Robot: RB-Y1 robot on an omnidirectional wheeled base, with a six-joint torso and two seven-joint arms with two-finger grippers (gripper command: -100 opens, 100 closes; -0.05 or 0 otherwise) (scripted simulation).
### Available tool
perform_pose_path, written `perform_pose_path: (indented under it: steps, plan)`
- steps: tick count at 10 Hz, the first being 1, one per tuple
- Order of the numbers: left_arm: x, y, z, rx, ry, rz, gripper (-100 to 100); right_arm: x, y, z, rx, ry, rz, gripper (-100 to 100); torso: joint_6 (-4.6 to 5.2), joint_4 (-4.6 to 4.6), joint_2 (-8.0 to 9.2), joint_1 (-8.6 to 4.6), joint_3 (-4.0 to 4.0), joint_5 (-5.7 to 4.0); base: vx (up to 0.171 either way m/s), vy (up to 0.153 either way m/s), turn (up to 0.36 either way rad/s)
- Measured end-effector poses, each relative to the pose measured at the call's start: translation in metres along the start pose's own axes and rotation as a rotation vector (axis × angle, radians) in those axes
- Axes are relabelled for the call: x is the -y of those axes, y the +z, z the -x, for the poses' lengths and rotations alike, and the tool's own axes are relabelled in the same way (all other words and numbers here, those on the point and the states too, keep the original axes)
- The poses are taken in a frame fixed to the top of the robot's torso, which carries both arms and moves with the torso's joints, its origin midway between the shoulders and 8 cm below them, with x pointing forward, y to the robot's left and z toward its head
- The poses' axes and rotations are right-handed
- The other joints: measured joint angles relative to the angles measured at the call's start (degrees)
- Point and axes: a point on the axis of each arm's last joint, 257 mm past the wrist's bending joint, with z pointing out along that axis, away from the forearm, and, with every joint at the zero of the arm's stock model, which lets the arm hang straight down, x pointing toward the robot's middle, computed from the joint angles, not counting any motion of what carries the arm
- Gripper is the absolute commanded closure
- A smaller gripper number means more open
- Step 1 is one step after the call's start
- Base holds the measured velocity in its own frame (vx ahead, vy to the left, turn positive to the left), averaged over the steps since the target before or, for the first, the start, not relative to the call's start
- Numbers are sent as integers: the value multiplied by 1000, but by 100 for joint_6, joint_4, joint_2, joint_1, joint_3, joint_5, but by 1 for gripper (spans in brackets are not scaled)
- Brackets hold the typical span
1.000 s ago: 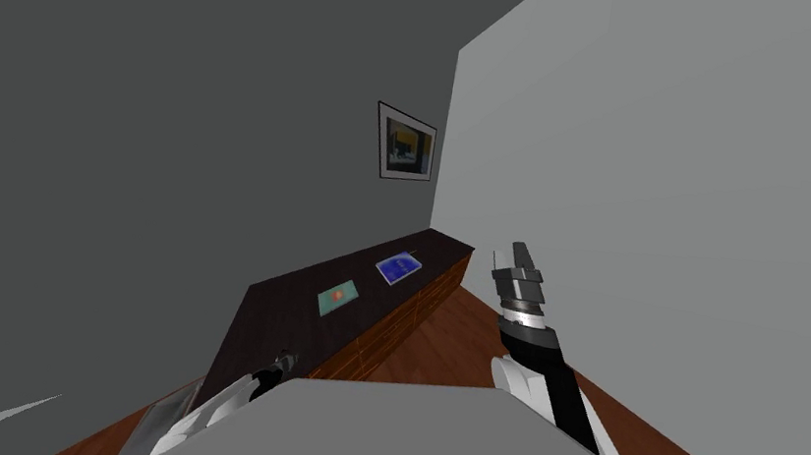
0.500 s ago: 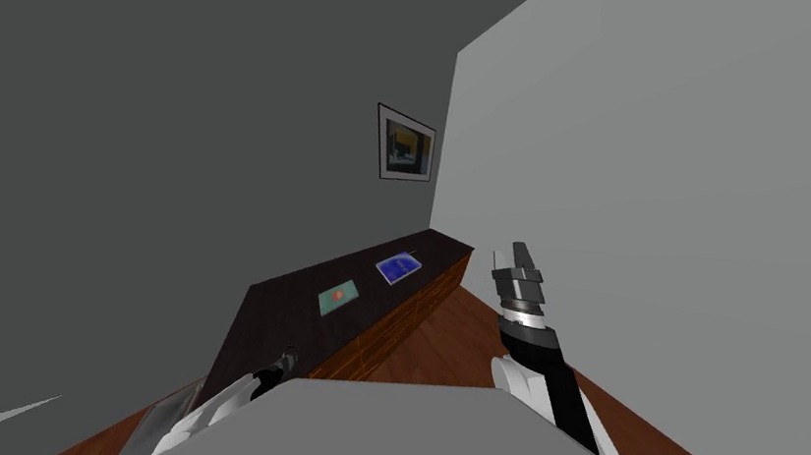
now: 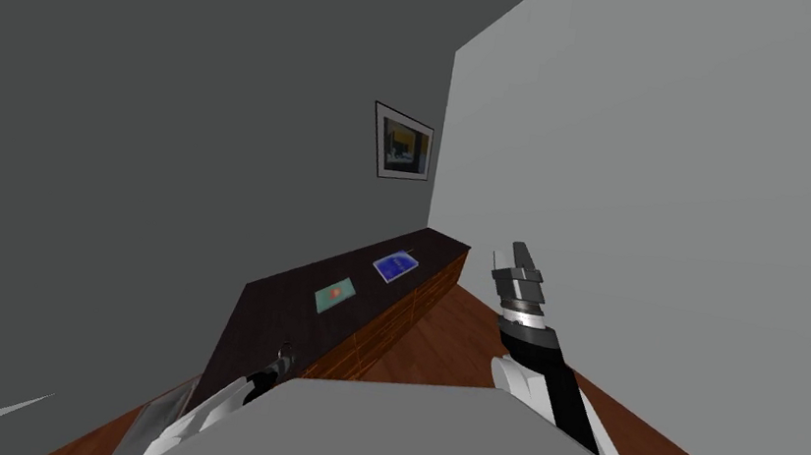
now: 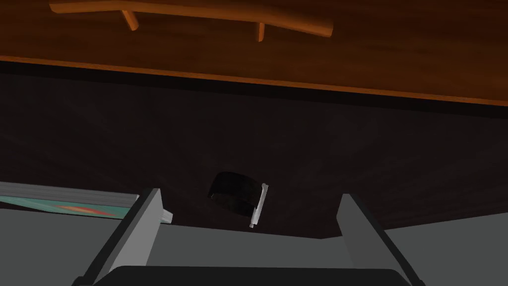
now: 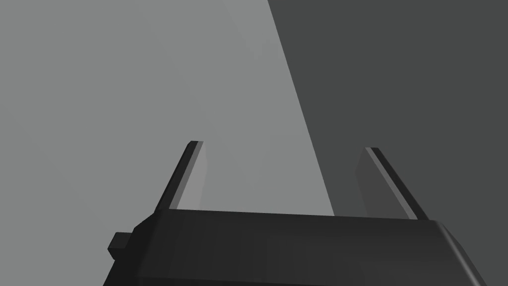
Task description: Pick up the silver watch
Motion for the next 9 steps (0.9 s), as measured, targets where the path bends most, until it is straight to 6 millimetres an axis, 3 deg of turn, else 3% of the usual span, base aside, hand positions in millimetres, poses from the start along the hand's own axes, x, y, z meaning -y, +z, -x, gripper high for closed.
perform_pose_path:
  steps: [4,9]
  plan:
    - [-49,-8,7,-9,8,42,-100,0,0,0,0,0,0,0,1,4,10,42,8,7,-115,-33,-112]
    - [-100,-23,12,-33,-15,96,-100,0,0,0,0,0,0,0,3,-2,-20,68,-10,14,-39,28,-176]
